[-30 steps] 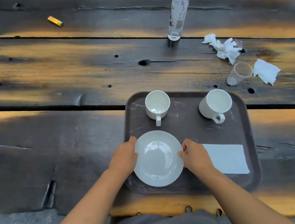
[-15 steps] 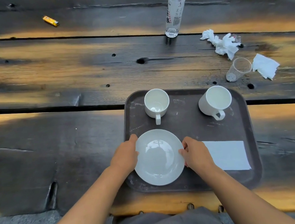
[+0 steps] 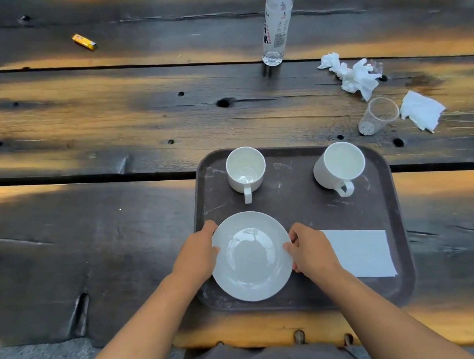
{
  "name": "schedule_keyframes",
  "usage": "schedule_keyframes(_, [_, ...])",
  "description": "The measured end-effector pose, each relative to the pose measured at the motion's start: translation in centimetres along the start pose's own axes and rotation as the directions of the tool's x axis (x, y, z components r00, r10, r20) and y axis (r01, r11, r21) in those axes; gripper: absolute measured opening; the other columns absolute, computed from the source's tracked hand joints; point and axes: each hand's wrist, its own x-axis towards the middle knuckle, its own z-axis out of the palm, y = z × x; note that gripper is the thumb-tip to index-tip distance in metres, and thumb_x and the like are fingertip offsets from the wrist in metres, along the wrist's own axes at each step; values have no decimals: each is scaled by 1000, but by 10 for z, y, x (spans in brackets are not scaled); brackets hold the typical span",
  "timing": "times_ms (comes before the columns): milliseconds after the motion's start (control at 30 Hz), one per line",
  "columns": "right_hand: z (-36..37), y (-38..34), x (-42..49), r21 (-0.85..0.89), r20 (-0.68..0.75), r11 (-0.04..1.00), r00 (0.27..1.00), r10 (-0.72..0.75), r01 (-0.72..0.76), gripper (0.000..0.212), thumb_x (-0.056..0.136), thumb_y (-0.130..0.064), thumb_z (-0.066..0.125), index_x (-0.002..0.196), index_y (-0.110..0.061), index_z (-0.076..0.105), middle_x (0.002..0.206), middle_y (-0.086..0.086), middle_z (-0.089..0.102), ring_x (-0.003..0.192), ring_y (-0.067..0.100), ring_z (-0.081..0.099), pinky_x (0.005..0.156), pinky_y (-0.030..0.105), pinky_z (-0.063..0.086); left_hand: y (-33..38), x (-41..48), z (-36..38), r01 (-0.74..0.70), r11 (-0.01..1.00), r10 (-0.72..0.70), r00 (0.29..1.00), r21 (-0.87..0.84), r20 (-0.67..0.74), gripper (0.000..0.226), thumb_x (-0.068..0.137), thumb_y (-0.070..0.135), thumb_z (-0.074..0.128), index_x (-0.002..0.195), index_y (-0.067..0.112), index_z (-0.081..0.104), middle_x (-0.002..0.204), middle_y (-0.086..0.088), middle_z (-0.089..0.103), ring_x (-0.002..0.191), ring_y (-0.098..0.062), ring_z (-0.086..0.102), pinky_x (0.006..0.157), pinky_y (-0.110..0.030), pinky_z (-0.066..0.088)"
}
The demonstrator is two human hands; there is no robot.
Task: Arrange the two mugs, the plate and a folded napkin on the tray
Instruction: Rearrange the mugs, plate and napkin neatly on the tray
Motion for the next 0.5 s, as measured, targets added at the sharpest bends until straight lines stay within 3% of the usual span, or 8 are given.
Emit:
schedule_keyframes(167, [-1,3,2,13,5,1000,1000,-10,10,10,94,-20,61,87,-17,56,68,3,70,62,22,70,66,42,63,4,-4,3,9,1000,-9,999,-9,-36,23,94,12,56,114,21,49,98,-3,64,82,-23,59,66,-38,52])
schedule_keyframes(333, [-7,16,-3,82,-8,997,1000,-13,14,8,95,-20,60,88,-20,56,68,2,69,61,21,70,67,46,63,16,-18,8,92,974,-65,988,205,-137,34,93,9,49,125,18,44,109,-6,55,89,-35,61,70,-40,48])
schedule_keyframes(500, [-24,44,-13,89,-8,995,999,-46,47,10,95,-19,51,89,-24,58,73,-2,66,67,20,70,73,44,61,36,-29,12,145,962,-95,972,230,-214,34,96,10,45,129,15,46,117,-7,52,90,-30,60,68,-37,47])
